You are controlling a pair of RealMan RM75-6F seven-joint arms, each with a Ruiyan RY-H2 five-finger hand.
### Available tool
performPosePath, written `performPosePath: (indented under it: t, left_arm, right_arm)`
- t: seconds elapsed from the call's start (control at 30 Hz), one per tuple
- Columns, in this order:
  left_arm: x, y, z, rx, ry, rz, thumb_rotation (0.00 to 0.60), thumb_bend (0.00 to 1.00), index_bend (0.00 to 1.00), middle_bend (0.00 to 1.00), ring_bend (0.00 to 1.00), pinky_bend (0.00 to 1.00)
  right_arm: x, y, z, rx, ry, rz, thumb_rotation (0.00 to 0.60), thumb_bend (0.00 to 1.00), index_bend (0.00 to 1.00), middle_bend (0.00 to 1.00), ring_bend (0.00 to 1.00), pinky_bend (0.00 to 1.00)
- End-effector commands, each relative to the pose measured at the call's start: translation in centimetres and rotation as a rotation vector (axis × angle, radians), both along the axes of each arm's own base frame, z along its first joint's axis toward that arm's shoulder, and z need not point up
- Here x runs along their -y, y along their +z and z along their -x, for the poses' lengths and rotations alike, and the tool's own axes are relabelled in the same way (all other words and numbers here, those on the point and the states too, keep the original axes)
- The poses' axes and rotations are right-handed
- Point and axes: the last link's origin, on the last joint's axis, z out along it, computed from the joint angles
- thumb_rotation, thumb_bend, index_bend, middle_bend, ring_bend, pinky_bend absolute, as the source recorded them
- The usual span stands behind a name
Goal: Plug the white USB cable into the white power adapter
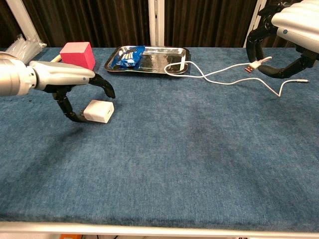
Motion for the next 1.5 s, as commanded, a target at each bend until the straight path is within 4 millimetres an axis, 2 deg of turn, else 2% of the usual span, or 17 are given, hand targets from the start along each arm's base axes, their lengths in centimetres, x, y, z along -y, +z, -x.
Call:
performPosePath:
  t: [0.03,0.5,0.67,0.8,0.9,1.2,1.5]
  left_arm:
    - [-0.1,-0.4,-0.2,0.006,-0.001,0.005,0.600,0.26,0.22,0.17,0.04,0.00]
    - [-0.5,-1.0,0.3,0.004,0.002,0.000,0.600,0.29,0.27,0.21,0.07,0.00]
    - [-0.8,-1.1,0.4,0.020,0.007,-0.019,0.600,0.29,0.35,0.30,0.14,0.00]
    - [-0.8,-1.1,0.5,0.039,0.027,-0.031,0.600,0.29,0.43,0.43,0.26,0.02]
    - [-0.6,-0.9,0.5,0.071,0.061,-0.049,0.600,0.29,0.44,0.46,0.31,0.02]
    - [0.8,1.1,-0.3,0.135,0.169,-0.101,0.600,0.30,0.46,0.47,0.32,0.03]
    - [1.5,2.4,-3.1,0.118,0.188,-0.175,0.600,0.28,0.46,0.47,0.34,0.06]
  right_arm:
    - [0.0,0.0,0.2,0.000,-0.004,0.000,0.600,0.34,0.58,0.50,0.31,0.11]
    - [0.0,-0.2,0.5,0.005,-0.015,-0.003,0.600,0.34,0.58,0.51,0.31,0.11]
    - [0.0,-0.3,0.6,0.004,-0.018,-0.004,0.600,0.34,0.58,0.51,0.31,0.11]
    - [-0.2,-0.7,0.3,0.031,-0.031,-0.014,0.600,0.34,0.58,0.51,0.31,0.13]
    - [-0.3,-1.5,-0.2,0.052,-0.038,-0.037,0.600,0.34,0.58,0.51,0.31,0.14]
    - [-0.2,-4.6,-4.0,0.155,-0.117,-0.077,0.600,0.35,0.59,0.50,0.32,0.16]
    - [0.4,-7.3,-10.0,0.172,-0.162,-0.101,0.600,0.35,0.59,0.51,0.32,0.16]
